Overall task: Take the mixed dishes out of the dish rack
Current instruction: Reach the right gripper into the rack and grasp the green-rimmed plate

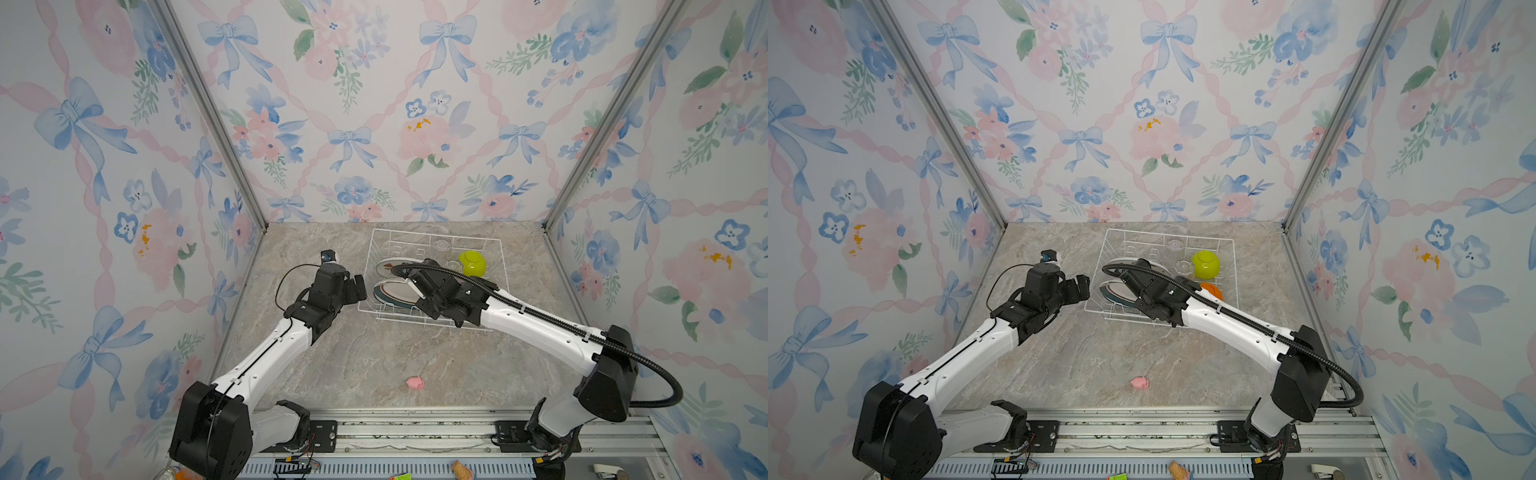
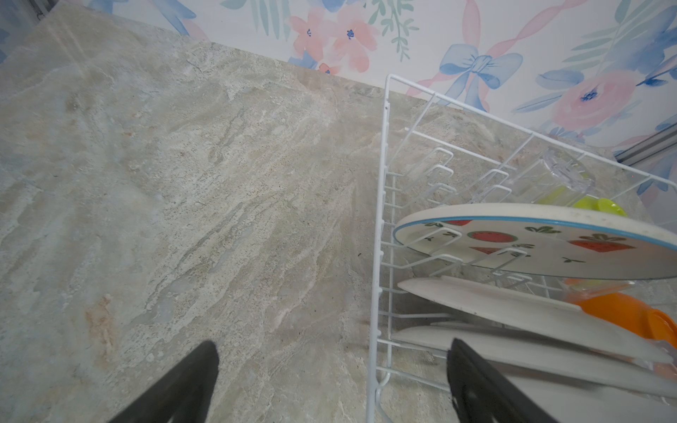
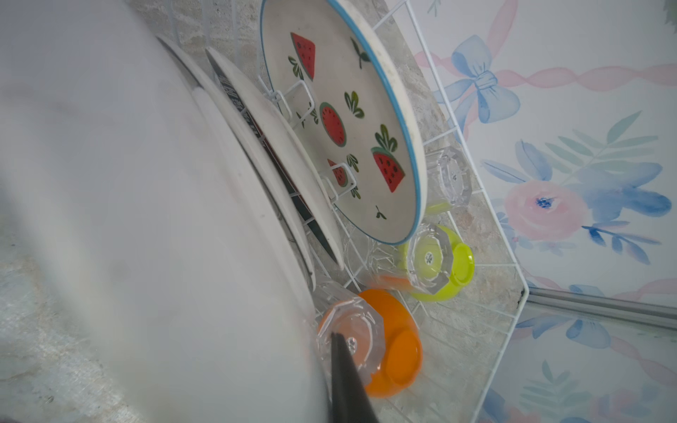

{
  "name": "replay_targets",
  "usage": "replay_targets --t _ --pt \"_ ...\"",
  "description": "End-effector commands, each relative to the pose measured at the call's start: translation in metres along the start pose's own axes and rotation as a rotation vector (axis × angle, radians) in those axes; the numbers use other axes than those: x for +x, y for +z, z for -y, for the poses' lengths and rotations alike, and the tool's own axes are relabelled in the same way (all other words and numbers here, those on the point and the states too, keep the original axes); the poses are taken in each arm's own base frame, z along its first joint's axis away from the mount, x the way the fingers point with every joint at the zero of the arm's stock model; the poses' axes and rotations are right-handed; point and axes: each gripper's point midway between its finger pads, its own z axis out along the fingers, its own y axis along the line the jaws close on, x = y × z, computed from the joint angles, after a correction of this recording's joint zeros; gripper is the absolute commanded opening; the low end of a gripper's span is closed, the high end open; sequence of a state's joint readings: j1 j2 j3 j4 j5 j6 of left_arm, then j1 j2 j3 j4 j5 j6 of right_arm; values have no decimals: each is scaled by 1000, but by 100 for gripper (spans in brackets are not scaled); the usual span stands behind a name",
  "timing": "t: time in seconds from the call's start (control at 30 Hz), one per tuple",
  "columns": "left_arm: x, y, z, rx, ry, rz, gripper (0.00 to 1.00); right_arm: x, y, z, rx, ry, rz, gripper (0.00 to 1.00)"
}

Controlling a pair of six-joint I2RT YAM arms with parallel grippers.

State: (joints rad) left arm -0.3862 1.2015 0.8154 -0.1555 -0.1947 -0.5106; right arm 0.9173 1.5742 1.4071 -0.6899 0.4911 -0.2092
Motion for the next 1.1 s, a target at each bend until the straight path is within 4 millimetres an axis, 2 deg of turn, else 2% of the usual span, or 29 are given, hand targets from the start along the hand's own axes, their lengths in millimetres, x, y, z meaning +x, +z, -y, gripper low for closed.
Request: replay_targets --t 0.0,0.23,0.57,0.87,1.07 --pt "4 -2 -2 -7 -15 -2 98 -19 -21 15 18 140 117 0" --pt "2 -3 -2 -8 -15 5 98 -23 -37 34 40 226 177 0" --pt "-6 -10 1 6 -22 30 98 -27 -54 48 23 322 234 0" --pt "-17 -21 8 47 -34 61 98 -44 -78 65 -56 489 337 0" --pt "-27 -36 10 70 -55 105 98 -56 -90 78 -99 636 400 0"
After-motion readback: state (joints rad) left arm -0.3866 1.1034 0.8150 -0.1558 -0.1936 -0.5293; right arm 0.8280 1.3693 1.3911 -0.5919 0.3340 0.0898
